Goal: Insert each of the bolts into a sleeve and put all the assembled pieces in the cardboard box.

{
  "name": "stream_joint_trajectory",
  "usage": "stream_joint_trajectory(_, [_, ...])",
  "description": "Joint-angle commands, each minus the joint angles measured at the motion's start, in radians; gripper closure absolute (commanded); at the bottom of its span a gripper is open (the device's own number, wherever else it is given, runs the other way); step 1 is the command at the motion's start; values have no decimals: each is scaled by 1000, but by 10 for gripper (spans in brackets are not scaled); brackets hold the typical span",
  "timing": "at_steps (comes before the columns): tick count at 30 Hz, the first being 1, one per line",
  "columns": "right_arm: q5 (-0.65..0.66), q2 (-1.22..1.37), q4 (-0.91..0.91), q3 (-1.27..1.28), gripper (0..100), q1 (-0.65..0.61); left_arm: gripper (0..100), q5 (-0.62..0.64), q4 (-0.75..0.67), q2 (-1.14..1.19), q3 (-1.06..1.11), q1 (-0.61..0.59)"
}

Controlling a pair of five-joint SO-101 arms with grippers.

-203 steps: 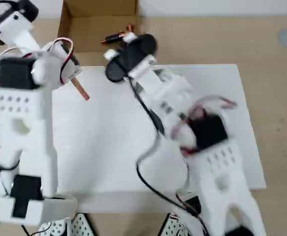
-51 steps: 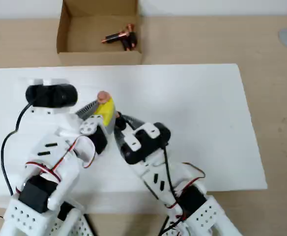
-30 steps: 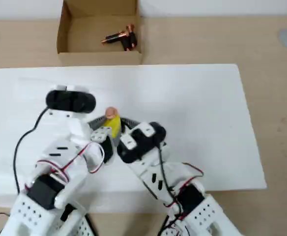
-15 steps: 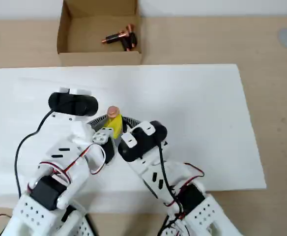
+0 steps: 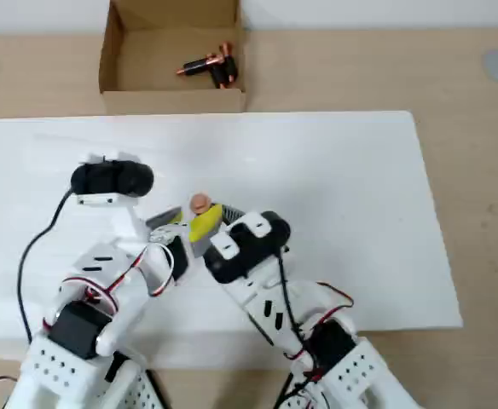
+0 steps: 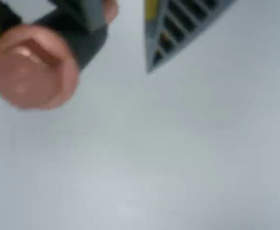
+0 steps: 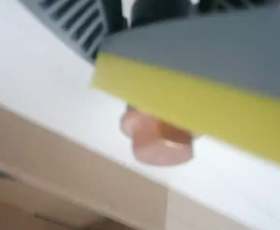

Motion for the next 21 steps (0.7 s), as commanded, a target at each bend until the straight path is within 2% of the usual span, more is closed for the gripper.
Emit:
stream_joint_trajectory(1, [0,-5,25,-73,988,8,750,11,74,5,-37,2])
stream_joint_trajectory(7, [0,-5,83,-94,988,38,750,9,176,5,-140,2])
stream_joint_trajectory(14, [14,-5,87,-101,988,85,750,8,368,5,-324,-3])
stream_joint_trajectory(17, [21,-5,87,-104,988,82,750,8,411,5,-411,-78])
stream_joint_trajectory(21, [57,-4,81,-113,988,101,750,6,420,5,-474,-265])
